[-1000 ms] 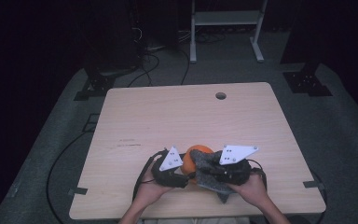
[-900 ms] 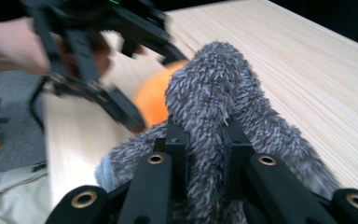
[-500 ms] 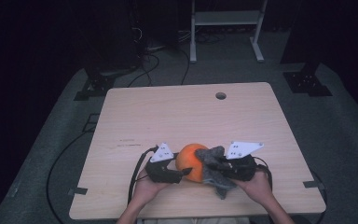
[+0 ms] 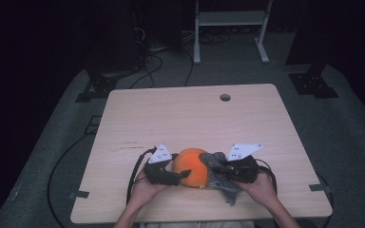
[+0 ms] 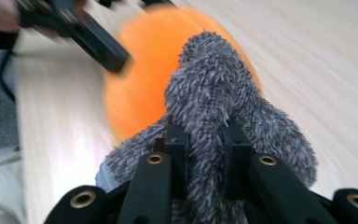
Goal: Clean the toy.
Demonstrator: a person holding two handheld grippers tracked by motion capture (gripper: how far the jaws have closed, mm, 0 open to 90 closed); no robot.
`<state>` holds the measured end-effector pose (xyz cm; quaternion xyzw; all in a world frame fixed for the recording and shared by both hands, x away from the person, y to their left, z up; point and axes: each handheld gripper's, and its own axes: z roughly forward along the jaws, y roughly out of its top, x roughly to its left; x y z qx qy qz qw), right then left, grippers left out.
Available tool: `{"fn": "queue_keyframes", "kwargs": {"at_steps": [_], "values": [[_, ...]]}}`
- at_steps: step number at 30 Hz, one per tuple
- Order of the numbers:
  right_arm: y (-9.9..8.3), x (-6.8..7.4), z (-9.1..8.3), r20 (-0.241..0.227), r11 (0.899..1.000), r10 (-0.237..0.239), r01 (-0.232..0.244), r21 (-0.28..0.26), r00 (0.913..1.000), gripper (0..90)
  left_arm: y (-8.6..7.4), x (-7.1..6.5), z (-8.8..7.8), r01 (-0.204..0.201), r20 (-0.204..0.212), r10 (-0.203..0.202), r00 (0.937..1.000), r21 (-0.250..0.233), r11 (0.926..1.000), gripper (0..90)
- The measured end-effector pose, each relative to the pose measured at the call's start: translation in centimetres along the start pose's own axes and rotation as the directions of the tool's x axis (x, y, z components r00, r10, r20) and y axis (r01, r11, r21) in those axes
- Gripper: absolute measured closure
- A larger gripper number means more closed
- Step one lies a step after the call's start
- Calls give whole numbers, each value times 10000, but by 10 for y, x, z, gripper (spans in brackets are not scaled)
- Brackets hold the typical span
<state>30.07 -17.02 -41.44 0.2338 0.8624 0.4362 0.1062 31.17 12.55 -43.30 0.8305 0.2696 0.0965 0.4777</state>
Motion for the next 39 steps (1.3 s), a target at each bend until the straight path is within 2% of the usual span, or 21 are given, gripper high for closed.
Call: {"fn": "queue_keyframes", "kwargs": {"at_steps": [2, 3, 4, 5, 6, 7, 8, 10, 11, 12, 13, 14, 16, 19, 21, 22, 25, 27, 30, 35, 39], "values": [[-2, 0, 0, -147, 9998, 176, -176, -1, 9997, 758, 0, 1, 0, 34, 61, -34, 10000, -61, 10000, 181], [0, 3, 0, -190, 10000, 31, -32, -43, 9998, 758, 3, -4, 0, -537, -163, 531, 9985, -398, 9978, 121], [0, 3, 0, -190, 10000, 31, -32, -43, 9998, 758, 3, -4, 0, -537, -163, 531, 9985, -398, 9978, 82], [6, 12, 1, -503, 9994, -235, 221, -282, 9985, 757, 8, -11, -1, -1085, -147, 1077, 9941, -711, 9916, 91], [6, 12, 1, -503, 9994, -235, 221, -282, 9985, 757, 8, -11, -1, -1085, -147, 1077, 9941, -711, 9916, 118], [10, 18, 3, -840, 9983, -418, 381, -451, 9956, 756, 9, -16, 1, -1538, -403, 1522, 9875, -418, 9872, 159], [10, 18, 3, -840, 9983, -418, 381, -451, 9956, 756, 9, -16, 1, -1538, -403, 1522, 9875, -418, 9872, 205], [10, 22, 7, -807, 9978, -609, 584, -327, 9949, 754, 6, -12, 0, -1271, -410, 1257, 9912, -328, 9914, 234], [5, 17, 8, -742, 9992, -387, 375, -171, 9965, 755, 3, -4, -2, -600, -361, 592, 9976, -226, 9979, 278], [5, 17, 8, -742, 9992, -387, 375, -171, 9965, 755, 3, -4, -2, -600, -361, 592, 9976, -226, 9979, 284], [3, 13, 9, -658, 9997, -244, 244, -6, 9975, 755, 2, 2, -3, -138, -404, 130, 9991, -196, 9997, 284], [-3, 7, 9, -571, 9997, 78, -65, 241, 9983, 754, -1, 10, -5, 512, -417, -522, 9978, -232, 9984, 292], [-5, 8, 9, -748, 9996, 227, -213, 204, 9969, 754, -4, 15, -4, 1091, -400, -1105, 9931, -348, 9934, 300], [1, 17, 10, -1178, 9999, -27, 9, -152, 9930, 753, -3, 16, -2, 1259, -472, -1278, 9907, -411, 9912, 303], [12, 35, 16, -1213, 9966, -814, 795, -206, 9893, 752, -3, 15, -2, 1328, -517, -1349, 9895, -415, 9903, 303], [13, 37, 20, -1082, 9958, -909, 911, -32, 9900, 752, -4, 17, -3, 1373, -480, -1391, 9891, -382, 9898, 303], [8, 32, 22, -903, 9972, -698, 721, 221, 9935, 754, -5, 18, -4, 1512, -445, -1530, 9872, -419, 9876, 302], [-1, 17, 18, -440, 9971, -408, 435, 617, 9982, 755, -5, 20, -6, 1518, -449, -1534, 9872, -373, 9877, 300], [-6, 12, 14, -436, 9971, -159, 191, 743, 9989, 754, -6, 20, -5, 1535, -442, -1552, 9869, -403, 9873, 298], [10, 21, 7, -771, 9990, -151, 118, -424, 9969, 753, -4, 9, -1, 747, -524, -764, 9957, -332, 9967, 300], [8, 14, 18, -704, 10000, 11, -16, -74, 9975, 753, -5, 12, -2, 927, -273, -936, 9952, -313, 9952, 306]]}}
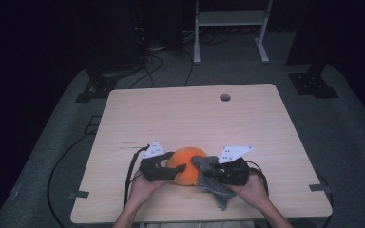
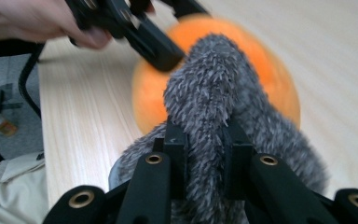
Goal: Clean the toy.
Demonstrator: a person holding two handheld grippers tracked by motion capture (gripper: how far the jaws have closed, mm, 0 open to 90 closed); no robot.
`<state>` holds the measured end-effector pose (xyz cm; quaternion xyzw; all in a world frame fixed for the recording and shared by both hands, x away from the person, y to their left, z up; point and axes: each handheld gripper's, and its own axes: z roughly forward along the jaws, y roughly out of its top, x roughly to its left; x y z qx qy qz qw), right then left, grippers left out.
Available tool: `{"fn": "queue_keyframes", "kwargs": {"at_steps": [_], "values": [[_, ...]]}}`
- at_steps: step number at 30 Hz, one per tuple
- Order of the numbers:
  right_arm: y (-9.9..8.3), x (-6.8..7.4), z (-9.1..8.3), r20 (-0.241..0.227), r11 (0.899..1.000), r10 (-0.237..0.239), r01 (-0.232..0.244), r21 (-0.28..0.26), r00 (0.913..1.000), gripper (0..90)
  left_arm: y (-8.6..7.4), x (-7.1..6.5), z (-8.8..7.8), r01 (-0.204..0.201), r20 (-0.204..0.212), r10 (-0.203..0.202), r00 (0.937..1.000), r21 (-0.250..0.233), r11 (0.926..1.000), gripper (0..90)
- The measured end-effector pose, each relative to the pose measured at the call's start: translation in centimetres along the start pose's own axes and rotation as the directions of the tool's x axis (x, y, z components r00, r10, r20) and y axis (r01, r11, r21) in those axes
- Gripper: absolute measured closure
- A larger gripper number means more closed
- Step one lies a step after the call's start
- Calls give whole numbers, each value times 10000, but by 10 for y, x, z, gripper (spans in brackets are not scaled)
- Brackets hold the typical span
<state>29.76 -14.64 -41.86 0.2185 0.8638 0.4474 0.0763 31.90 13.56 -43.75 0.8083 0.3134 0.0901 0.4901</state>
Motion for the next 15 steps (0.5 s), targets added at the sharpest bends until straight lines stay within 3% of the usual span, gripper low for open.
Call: {"fn": "queue_keyframes", "kwargs": {"at_steps": [5, 7, 8, 11, 14, 15], "values": [[-13, -12, -3, 226, 9968, 522, -535, 599, 9984, 753, -1, -2, -1, -160, -45, 160, 9999, 14, 9999, 306], [-15, -16, -7, 178, 9963, 703, -711, 485, 9974, 753, -1, -6, 1, -350, -105, 350, 9993, 41, 9994, 307], [-8, -15, -10, -38, 9961, 877, -877, -48, 9961, 753, -1, -11, 2, -623, -73, 623, 9980, 44, 9980, 307], [2, -13, -9, -8, 9960, 775, -775, -434, 9970, 752, 0, -17, 3, -935, -109, 936, 9956, 87, 9956, 291], [5, -11, 0, 12, 9984, 489, -489, -292, 9988, 751, 3, -17, -1, -919, 166, 919, 9956, 4, 9958, 222], [1, -9, 2, -163, 9997, 229, -230, -34, 9996, 753, 6, -16, -4, -1054, 299, 1063, 9939, -331, 9939, 169]]}}
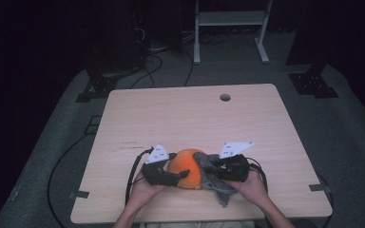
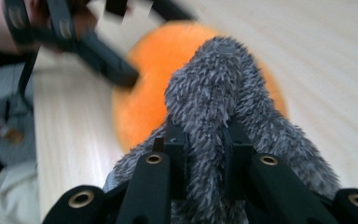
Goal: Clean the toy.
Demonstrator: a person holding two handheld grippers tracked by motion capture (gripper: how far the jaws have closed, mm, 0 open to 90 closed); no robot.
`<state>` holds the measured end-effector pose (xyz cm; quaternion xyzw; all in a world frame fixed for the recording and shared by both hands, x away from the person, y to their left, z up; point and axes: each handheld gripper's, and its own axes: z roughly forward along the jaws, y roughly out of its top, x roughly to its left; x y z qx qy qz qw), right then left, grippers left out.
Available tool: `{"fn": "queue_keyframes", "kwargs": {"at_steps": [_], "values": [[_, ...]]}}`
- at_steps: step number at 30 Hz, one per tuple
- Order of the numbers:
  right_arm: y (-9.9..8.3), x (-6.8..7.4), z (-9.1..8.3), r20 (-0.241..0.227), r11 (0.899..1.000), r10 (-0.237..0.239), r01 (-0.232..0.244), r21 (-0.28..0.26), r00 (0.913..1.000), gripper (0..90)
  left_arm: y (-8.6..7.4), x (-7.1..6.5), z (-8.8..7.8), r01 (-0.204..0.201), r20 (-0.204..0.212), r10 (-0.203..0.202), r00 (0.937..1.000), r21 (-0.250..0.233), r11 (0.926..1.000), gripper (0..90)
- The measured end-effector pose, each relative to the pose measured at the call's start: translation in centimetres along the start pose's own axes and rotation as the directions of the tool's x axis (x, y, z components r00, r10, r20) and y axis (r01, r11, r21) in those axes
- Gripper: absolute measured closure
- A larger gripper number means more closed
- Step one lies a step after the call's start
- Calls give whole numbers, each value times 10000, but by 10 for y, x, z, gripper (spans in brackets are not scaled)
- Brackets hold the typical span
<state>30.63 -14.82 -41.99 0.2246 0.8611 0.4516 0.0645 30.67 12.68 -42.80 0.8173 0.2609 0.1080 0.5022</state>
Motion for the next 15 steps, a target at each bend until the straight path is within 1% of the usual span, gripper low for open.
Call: {"fn": "queue_keyframes", "kwargs": {"at_steps": [1, 2, 3, 4, 5, 6, 7, 9, 10, 11, 12, 13, 14, 15], "values": [[-2, 2, -1, -211, 9999, -131, 134, 102, 9997, 753, 2, 1, 0, 77, 49, -76, 10000, -99, 9999, 128], [-2, 2, -1, -211, 9999, -131, 134, 102, 9997, 753, 2, 1, 0, 77, 49, -76, 10000, -99, 9999, 90], [-3, 7, -3, -549, 9996, -247, 253, 93, 9982, 752, 4, 3, 5, 221, 222, -224, 9995, 109, 9997, 102], [-2, 9, -3, -458, 9994, -330, 334, 78, 9984, 752, 4, 3, 5, 221, 222, -224, 9995, 109, 9997, 138], [-2, 10, -3, -330, 9992, -374, 377, 92, 9988, 752, 0, 3, 7, 75, 107, -78, 9999, 279, 9996, 177], [-2, 10, -3, -330, 9992, -374, 377, 92, 9988, 752, 0, 3, 7, 75, 107, -78, 9999, 279, 9996, 225], [-5, 6, -3, -286, 9995, -256, 261, 163, 9993, 754, -3, 6, 5, -19, 144, 14, 9999, 390, 9992, 243], [-10, 1, -4, -177, 9987, -57, 66, 502, 9998, 754, -6, 9, 2, 110, 272, -121, 9996, 374, 9992, 264], [-10, 1, -4, -177, 9987, -57, 66, 502, 9998, 754, -6, 9, 2, 110, 272, -121, 9996, 374, 9992, 268], [-16, -3, -6, -63, 9969, 204, -198, 758, 9998, 754, -7, 9, 1, 105, 387, -120, 9992, 383, 9992, 273], [-17, -4, -8, -81, 9972, 304, -298, 692, 9995, 754, -6, 8, 1, 3, 374, -18, 9993, 376, 9993, 275], [-16, -4, -11, -142, 9983, 382, -375, 442, 9992, 754, -6, 8, 1, 3, 374, -18, 9993, 376, 9993, 278], [-16, -4, -11, -142, 9983, 382, -375, 442, 9992, 754, -6, 8, 2, -37, 382, 23, 9993, 356, 9994, 278], [-7, -1, -14, -199, 9988, 453, -456, -164, 9988, 754, -7, 6, 3, -159, 446, 145, 9989, 329, 9993, 280]]}}
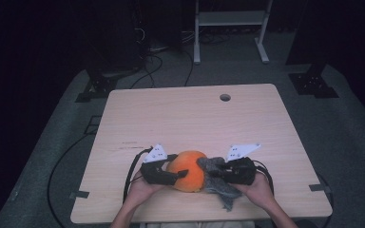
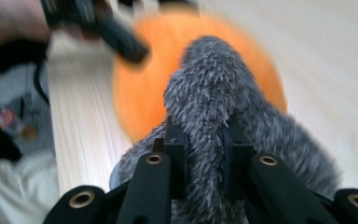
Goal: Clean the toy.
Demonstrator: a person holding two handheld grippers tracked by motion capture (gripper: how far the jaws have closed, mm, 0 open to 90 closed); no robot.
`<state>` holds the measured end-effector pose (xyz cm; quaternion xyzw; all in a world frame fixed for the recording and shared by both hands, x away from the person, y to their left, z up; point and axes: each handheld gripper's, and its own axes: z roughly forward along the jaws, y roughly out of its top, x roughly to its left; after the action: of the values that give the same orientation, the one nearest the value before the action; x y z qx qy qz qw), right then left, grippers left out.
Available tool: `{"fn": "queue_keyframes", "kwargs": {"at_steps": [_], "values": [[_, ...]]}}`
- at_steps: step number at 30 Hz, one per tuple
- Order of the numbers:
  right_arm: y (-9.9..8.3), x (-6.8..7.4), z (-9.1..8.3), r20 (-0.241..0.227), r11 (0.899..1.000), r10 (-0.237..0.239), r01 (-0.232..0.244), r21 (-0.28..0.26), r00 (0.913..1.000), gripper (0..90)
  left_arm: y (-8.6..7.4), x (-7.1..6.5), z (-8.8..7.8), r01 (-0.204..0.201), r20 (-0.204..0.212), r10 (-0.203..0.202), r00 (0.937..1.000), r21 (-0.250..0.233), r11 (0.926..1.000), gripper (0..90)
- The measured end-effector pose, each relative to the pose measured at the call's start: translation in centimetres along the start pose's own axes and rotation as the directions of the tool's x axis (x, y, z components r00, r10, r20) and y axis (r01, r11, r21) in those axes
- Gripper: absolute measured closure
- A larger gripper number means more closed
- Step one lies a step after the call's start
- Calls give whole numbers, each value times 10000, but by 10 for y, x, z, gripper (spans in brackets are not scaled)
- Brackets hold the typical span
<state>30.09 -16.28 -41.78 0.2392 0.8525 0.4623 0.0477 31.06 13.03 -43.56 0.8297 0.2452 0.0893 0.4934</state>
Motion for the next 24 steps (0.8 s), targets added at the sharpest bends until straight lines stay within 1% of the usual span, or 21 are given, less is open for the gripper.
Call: {"fn": "queue_keyframes", "kwargs": {"at_steps": [1, 2, 3, 4, 5, 8, 9, 10, 11, 12, 13, 15, 16, 17, 18, 19, 20, 21, 22, 23, 24], "values": [[0, 0, 0, 0, 10000, 0, 0, 0, 10000, 754, 0, 0, 0, 0, 0, 0, 10000, 0, 10000, 280], [8, 1, 2, 29, 9997, -51, 52, -230, 10000, 753, 0, -1, 0, -58, -39, 59, 10000, 15, 10000, 279], [8, 1, 2, 29, 9997, -51, 52, -230, 10000, 753, -1, -1, -1, -56, -55, 56, 10000, 6, 10000, 279], [7, -1, 8, 11, 10000, -49, 49, -71, 10000, 754, -3, 1, -3, 8, 18, -8, 10000, -15, 10000, 278], [4, -3, 10, -2, 10000, -4, 4, 70, 10000, 754, -3, 1, -3, 8, 18, -8, 10000, -15, 10000, 279], [-7, -8, 9, 31, 9978, 226, -228, 623, 9997, 754, -3, -1, -4, -187, 79, 186, 9998, 44, 9998, 279], [-7, -8, 9, 31, 9978, 226, -228, 623, 9997, 754, -3, -1, -4, -187, 79, 186, 9998, 44, 9998, 280], [-7, -11, 3, -83, 9980, 473, -469, 428, 9988, 751, -3, -2, -3, -214, 40, 213, 9998, 48, 9998, 280], [-7, -11, 3, -83, 9980, 473, -469, 428, 9988, 751, -3, -2, -3, -214, 40, 213, 9998, 48, 9998, 280], [0, -10, 1, -115, 9992, 397, -397, -24, 9991, 749, -3, -1, -4, -125, 106, 125, 9999, -7, 9999, 277], [4, -8, 1, -61, 9996, 268, -269, -132, 9996, 749, -3, -2, -5, -71, 149, 72, 9999, -49, 10000, 267], [7, -6, 6, -125, 9999, 161, -161, -57, 9998, 750, -2, -1, -6, -46, 233, 49, 9997, -99, 9999, 197], [5, -4, 8, -149, 10000, 22, -21, 68, 9999, 751, 1, 1, -7, 241, 462, -235, 9987, -129, 9996, 153], [5, -4, 8, -149, 10000, 22, -21, 68, 9999, 751, 1, 1, -7, 241, 462, -235, 9987, -129, 9996, 100], [3, -2, 9, -163, 9997, -173, 176, 148, 9997, 751, 3, 2, -6, 462, 506, -456, 9977, -101, 9989, 100], [1, 1, 9, -254, 9995, -265, 269, 165, 9993, 752, 4, 4, -3, 647, 580, -651, 9962, 75, 9979, 68], [1, 5, 5, -392, 9992, -371, 375, 100, 9985, 752, 3, 5, 2, 793, 665, -810, 9945, 282, 9965, 62], [2, 6, 4, -316, 9992, -407, 408, 22, 9987, 752, 2, 3, 3, 619, 467, -627, 9969, 190, 9979, 102], [4, 6, 3, -270, 9992, -404, 402, -63, 9988, 752, 2, 0, 3, 305, 279, -308, 9991, 129, 9995, 187], [4, 6, 3, -270, 9992, -404, 402, -63, 9988, 752, 2, 0, 3, 305, 279, -308, 9991, 129, 9995, 241], [6, 6, 2, -175, 9990, -392, 389, -202, 9991, 752, 4, -4, 2, -139, -64, 139, 9999, 32, 9999, 241]]}}
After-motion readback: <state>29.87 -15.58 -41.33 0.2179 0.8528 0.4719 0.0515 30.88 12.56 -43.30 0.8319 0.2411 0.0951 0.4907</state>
